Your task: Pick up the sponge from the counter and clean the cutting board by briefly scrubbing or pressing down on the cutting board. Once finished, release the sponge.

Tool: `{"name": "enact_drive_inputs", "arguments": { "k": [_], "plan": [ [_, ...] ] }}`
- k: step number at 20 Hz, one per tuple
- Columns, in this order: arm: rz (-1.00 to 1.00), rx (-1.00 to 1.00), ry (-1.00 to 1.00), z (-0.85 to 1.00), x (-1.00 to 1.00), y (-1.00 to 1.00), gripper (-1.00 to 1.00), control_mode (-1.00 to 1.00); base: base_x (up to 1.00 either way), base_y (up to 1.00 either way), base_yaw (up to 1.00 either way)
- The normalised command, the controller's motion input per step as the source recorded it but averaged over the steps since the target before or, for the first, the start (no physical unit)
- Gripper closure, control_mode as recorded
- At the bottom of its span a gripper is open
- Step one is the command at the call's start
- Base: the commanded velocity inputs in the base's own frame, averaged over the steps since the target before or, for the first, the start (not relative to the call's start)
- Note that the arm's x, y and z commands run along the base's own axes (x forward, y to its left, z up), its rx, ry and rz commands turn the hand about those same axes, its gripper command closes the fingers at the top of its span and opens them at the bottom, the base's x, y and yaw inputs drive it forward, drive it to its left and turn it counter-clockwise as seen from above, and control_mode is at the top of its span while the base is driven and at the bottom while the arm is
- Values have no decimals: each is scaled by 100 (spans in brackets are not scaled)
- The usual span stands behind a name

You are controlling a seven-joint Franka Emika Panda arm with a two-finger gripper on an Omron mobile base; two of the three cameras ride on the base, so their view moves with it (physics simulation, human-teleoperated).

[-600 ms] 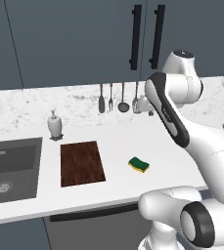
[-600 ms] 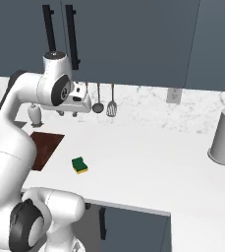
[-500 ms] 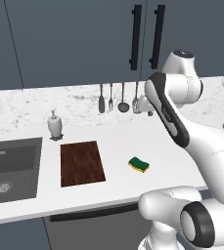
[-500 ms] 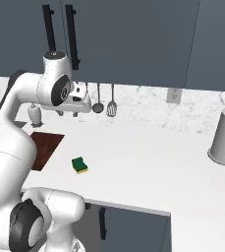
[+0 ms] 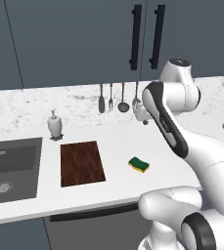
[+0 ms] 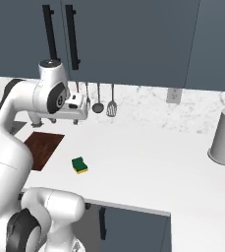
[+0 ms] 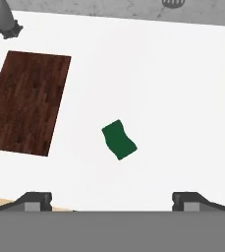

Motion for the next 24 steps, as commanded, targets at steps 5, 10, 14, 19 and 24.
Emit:
{"name": "enact_drive_inputs", "arguments": {
  "k": [5,10,14,19,24],
  "plan": [
    [5,-1,0,-31,-21,5,-100,-100,0,0,0],
    [8,-3,6,-33,-1,3,-100,-100,0,0,0],
    [12,0,10,-36,1,0,-100,-100,0,0,0],
    [14,0,11,-41,20,0,-100,-100,0,0,0],
    [12,0,5,-48,41,0,-100,-100,0,0,0]
  ]
}}
